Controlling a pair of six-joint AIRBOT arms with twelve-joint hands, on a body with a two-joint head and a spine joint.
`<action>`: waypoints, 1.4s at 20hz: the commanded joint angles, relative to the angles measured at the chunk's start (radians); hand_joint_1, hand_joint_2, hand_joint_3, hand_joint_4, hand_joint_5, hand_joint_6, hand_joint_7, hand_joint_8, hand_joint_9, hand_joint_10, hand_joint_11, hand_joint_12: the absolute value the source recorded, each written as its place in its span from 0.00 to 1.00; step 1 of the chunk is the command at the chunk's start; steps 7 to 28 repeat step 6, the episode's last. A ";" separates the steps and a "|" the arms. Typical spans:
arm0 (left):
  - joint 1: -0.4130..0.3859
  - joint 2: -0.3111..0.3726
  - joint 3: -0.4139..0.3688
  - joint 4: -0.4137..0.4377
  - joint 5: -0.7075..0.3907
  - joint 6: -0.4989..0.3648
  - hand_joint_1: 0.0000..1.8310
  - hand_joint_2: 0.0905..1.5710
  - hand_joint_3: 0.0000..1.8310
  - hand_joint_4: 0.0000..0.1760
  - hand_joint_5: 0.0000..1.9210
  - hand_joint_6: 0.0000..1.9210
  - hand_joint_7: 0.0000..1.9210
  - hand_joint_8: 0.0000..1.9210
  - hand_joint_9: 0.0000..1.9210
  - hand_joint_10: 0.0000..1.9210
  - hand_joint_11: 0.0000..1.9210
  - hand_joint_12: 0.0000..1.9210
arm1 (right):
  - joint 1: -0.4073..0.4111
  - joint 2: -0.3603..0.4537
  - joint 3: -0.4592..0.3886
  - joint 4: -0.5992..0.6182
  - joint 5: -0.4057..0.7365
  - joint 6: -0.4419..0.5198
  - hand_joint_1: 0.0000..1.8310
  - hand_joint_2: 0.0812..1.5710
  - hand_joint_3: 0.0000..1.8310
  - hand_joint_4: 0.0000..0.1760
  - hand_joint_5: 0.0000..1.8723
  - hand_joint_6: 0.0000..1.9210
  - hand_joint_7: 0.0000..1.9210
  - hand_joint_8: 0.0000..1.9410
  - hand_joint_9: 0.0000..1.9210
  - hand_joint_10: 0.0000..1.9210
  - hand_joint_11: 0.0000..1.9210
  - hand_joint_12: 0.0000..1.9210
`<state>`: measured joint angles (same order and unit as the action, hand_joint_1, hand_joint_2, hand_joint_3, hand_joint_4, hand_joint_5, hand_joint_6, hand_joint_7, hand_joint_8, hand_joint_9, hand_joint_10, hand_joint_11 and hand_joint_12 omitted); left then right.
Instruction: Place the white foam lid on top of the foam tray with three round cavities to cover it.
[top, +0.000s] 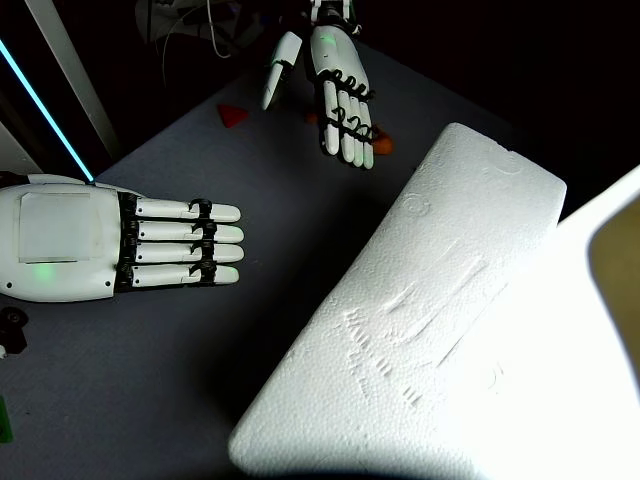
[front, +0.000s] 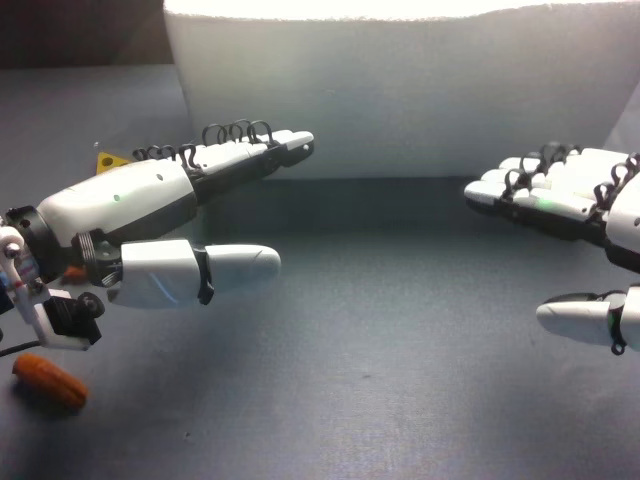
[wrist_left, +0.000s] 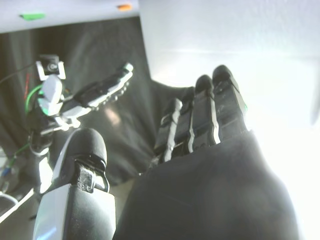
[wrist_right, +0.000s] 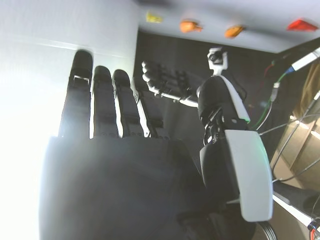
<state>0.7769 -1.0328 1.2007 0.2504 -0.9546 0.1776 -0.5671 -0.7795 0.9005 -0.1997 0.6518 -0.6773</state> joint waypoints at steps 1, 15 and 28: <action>-0.010 0.000 0.002 -0.030 -0.122 -0.009 0.14 0.82 0.00 0.31 0.00 0.00 0.00 0.00 0.00 0.00 0.00 0.00 | 0.006 0.007 0.005 0.020 0.122 0.006 0.15 0.85 0.00 0.00 0.00 0.00 0.00 0.00 0.00 0.00 0.00 0.61; -0.010 0.004 0.000 -0.026 -0.133 -0.011 0.15 0.82 0.00 0.36 0.00 0.00 0.00 0.00 0.00 0.00 0.00 0.00 | 0.005 0.005 0.005 0.019 0.135 0.006 0.15 0.86 0.00 0.00 0.00 0.00 0.00 0.00 0.00 0.00 0.00 0.55; -0.010 0.004 0.000 -0.026 -0.133 -0.011 0.15 0.82 0.00 0.36 0.00 0.00 0.00 0.00 0.00 0.00 0.00 0.00 | 0.005 0.005 0.005 0.019 0.135 0.006 0.15 0.86 0.00 0.00 0.00 0.00 0.00 0.00 0.00 0.00 0.00 0.55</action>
